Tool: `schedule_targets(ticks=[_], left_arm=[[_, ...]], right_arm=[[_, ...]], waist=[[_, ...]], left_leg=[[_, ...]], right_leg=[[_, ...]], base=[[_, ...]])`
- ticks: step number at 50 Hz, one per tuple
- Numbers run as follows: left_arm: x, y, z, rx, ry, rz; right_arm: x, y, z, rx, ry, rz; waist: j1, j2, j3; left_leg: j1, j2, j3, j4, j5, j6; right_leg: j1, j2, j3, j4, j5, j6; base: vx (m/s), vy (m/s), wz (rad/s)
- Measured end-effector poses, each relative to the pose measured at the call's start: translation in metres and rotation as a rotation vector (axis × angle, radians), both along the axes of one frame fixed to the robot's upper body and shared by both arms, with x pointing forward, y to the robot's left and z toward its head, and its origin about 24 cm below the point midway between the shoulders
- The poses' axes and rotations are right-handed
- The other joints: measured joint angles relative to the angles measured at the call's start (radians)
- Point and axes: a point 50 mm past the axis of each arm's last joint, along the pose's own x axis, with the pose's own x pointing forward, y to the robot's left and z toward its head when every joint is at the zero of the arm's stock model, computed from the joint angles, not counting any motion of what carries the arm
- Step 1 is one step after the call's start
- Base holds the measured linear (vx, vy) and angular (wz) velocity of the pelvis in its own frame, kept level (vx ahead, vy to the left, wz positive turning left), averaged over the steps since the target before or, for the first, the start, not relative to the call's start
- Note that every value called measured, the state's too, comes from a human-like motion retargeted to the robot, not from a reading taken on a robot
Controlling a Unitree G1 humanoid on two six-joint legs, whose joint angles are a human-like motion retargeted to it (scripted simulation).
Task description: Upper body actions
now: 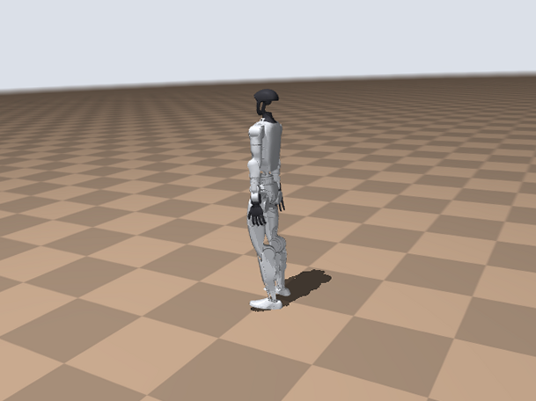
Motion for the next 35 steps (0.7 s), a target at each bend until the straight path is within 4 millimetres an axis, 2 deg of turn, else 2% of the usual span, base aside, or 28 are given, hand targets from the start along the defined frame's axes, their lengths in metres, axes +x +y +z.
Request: schedule_targets(ticks=[35], left_arm=[[-0.0029, -0.0022, 0.0, -0.003, 0.005, 0.007]], right_arm=[[-0.0006, 0.0011, -0.0002, 0.007, 0.005, 0.016]], waist=[[-0.006, 0.001, 0.0]], left_leg=[[-0.001, 0.002, 0.007, 0.001, 0.002, 0.0]], right_leg=[[-0.009, 0.005, 0.023, 0.003, 0.005, -0.004]], base=[[0.0, 0.0, 0.0]])
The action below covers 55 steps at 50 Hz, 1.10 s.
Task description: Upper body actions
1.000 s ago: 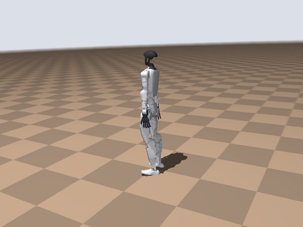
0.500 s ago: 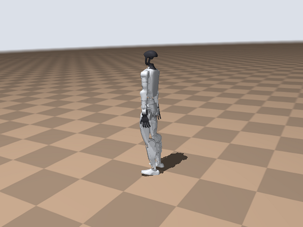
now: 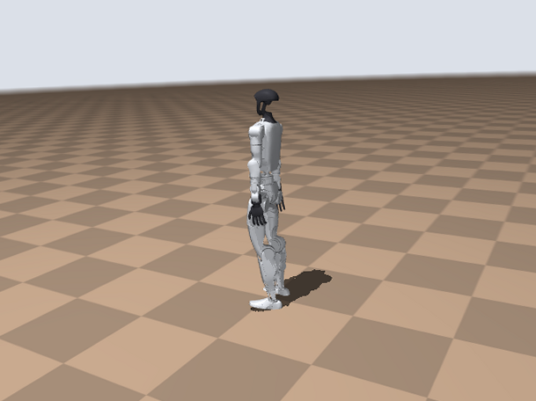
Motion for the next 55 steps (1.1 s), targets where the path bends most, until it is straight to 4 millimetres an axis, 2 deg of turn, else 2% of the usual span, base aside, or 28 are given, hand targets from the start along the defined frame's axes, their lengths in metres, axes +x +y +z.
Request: schedule_targets(ticks=[55], left_arm=[[0.0009, -0.0002, -0.0001, -0.001, -0.003, 0.008]], right_arm=[[0.0017, -0.0004, 0.0, 0.005, 0.0, 0.018]], waist=[[-0.001, 0.0, 0.003]], left_leg=[[0.005, 0.002, 0.004, -0.003, 0.032, -0.003]], right_leg=[[0.003, 0.007, 0.019, -0.001, -0.001, -0.001]], base=[[0.0, 0.0, 0.0]])
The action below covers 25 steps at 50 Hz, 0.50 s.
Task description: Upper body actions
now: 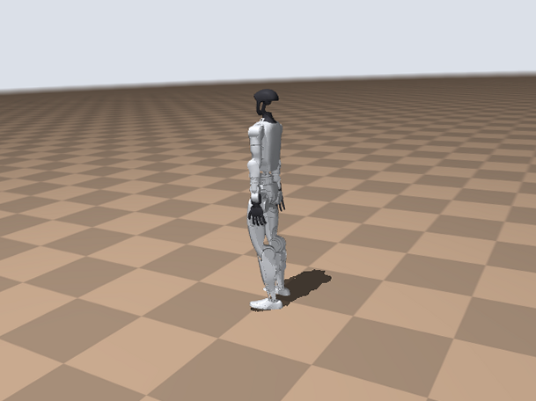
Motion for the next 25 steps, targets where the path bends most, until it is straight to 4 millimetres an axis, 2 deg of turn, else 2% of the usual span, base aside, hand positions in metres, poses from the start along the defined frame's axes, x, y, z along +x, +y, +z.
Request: schedule_targets(ticks=[25], left_arm=[[-0.0004, -0.0003, 0.0, -0.004, 0.002, 0.002]], right_arm=[[-0.0013, -0.0003, 0.0001, 0.002, 0.009, 0.005]], waist=[[0.001, 0.004, -0.001]], left_leg=[[-0.002, 0.001, -0.002, 0.001, 0.021, 0.0]], right_leg=[[0.0, 0.001, 0.0, 0.0, 0.0, 0.001]], base=[[0.0, 0.0, 0.0]])
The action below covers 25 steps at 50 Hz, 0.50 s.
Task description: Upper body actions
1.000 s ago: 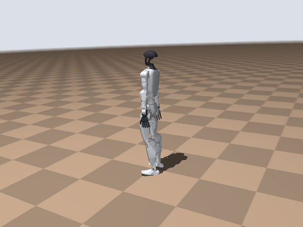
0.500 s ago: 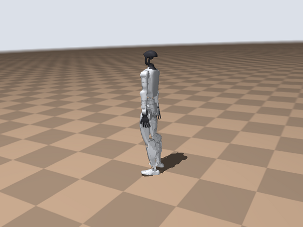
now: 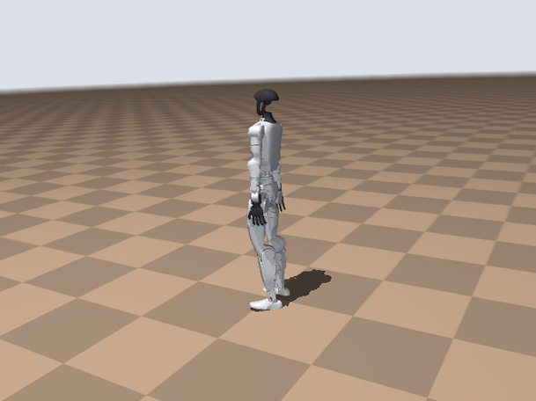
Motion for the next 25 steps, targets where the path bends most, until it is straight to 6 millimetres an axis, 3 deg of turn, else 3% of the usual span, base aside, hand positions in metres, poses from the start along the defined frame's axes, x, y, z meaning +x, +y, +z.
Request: schedule_targets(ticks=[25], left_arm=[[0.0019, 0.0032, 0.0002, 0.004, -0.002, -0.019]], right_arm=[[0.0021, -0.003, 0.0005, 0.0, 0.0, 0.009]], waist=[[0.014, -0.003, 0.003]], left_leg=[[0.003, 0.002, -0.002, 0.002, 0.023, 0.002]], right_leg=[[0.005, 0.002, 0.001, 0.001, 0.002, 0.0]], base=[[0.0, 0.0, 0.0]])
